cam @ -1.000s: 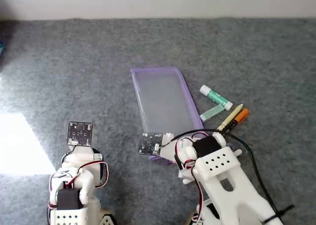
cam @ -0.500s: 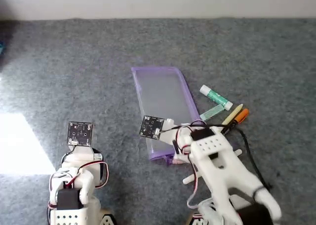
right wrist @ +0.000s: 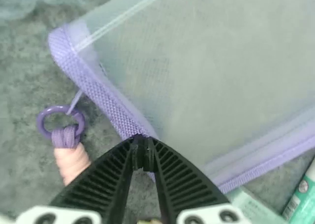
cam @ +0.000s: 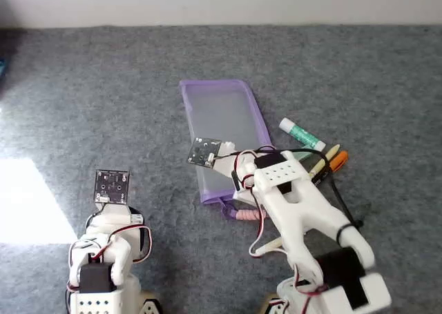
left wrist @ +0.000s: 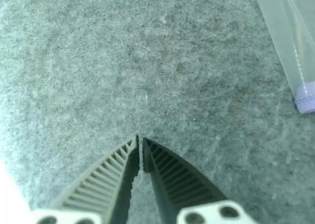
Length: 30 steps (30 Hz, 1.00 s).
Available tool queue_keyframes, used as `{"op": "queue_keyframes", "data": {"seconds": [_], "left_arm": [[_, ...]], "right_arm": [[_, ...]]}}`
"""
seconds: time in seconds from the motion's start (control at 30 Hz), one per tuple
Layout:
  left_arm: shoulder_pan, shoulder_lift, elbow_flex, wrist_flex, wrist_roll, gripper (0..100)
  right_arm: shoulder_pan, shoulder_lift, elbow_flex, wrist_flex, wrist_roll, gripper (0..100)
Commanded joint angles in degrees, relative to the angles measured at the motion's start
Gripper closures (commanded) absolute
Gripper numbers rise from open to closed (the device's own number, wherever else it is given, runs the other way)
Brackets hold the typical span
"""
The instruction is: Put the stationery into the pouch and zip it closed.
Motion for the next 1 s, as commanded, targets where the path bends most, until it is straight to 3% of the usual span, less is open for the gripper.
{"op": "queue_keyframes", "data": {"seconds": [0.0,0.1,0.27,0.5,0.7,0.97], "left_arm": [[0.1,-0.6,-0.5,0.2,-0.5,99],[0.1,-0.6,-0.5,0.2,-0.5,99],[0.1,-0.6,-0.5,0.2,-0.5,99],[0.1,-0.6,-0.5,0.2,-0.5,99],[0.1,-0.6,-0.5,0.2,-0.5,99],[0.1,-0.6,-0.5,0.2,-0.5,99]], "right_arm": [[-0.7,-8.2,-2.8,10.7,-1.1,97.9],[-1.3,-13.7,-2.8,19.5,-1.1,95.4],[-3.4,-15.5,-2.6,25.6,-1.1,76.5],[-8.0,-9.2,-2.5,23.3,-1.1,78.9],[-5.1,0.1,-2.9,14.9,-1.0,78.9],[-4.3,6.0,-2.9,14.1,-1.0,79.0]]}}
